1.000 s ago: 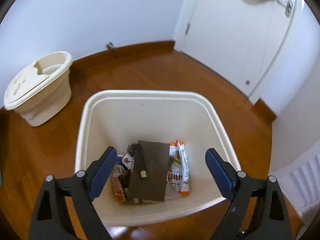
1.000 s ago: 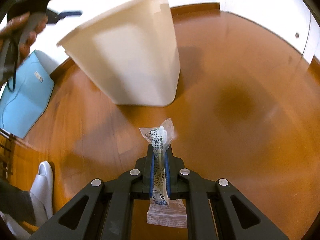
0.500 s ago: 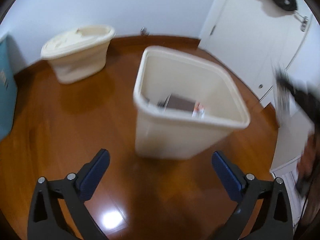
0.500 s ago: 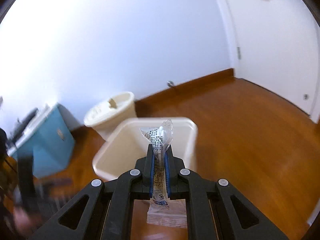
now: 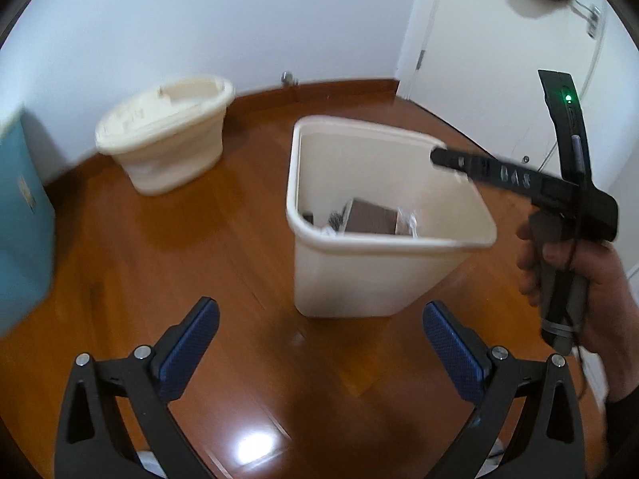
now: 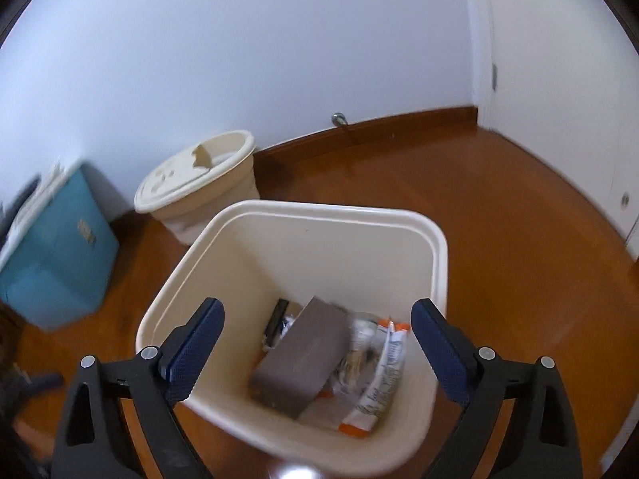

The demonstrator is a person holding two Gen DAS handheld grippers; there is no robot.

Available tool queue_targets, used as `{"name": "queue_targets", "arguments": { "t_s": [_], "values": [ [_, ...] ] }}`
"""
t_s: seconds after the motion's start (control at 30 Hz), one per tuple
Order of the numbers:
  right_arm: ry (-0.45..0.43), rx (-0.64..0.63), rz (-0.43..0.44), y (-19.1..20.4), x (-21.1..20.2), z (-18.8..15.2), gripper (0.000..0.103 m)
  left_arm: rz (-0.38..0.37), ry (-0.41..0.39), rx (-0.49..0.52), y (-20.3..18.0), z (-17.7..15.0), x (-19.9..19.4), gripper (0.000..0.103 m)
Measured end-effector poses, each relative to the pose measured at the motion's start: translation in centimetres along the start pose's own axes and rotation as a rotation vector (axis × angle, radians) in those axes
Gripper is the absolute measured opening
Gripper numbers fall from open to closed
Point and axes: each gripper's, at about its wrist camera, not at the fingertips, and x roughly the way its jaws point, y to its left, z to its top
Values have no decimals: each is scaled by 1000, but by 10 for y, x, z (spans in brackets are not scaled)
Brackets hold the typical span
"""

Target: Collect trash

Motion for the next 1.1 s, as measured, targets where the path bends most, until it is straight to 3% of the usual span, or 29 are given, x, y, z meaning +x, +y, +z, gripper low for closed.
{"name": "queue_targets", "arguments": {
  "t_s": [0.13, 0.2, 0.27, 0.37, 0.47, 0.63, 0.73, 0.83, 0.93, 1.0, 1.1],
  "values": [
    [25, -44, 12, 15, -51, -2, 103, 28, -50, 72, -20, 27, -42, 103],
    [88, -85, -48, 28, -83, -5, 103, 13, -55, 99, -30, 41, -71, 103],
    [95, -92, -57, 32, -126, -5, 103, 8, -42, 143, -39, 51, -100, 103],
    [117, -11, -41, 28, -203, -1, 103, -7, -47, 193, -45, 57, -160, 103],
    [69, 80, -47, 36, -283, 7, 103, 34, -84, 242, -42, 53, -219, 103],
    [-2, 135, -22, 98, -401, -10, 103, 53, -125, 252, -25, 21, -304, 103],
    [-3, 83, -34, 143, -441, -46, 103, -7, -113, 181, -10, -8, -340, 103],
    [35, 18, -67, 178, -456, -91, 103, -16, -102, 161, -3, -44, -364, 103],
    [73, -23, -88, 201, -457, -133, 103, 15, -101, 209, -3, -82, -377, 103],
    [72, -48, -98, 215, -465, -146, 103, 10, -73, 210, 1, -102, -380, 103],
    [68, -39, -34, 233, -474, -158, 103, -16, -35, 193, 8, -126, -381, 103]
  ]
}}
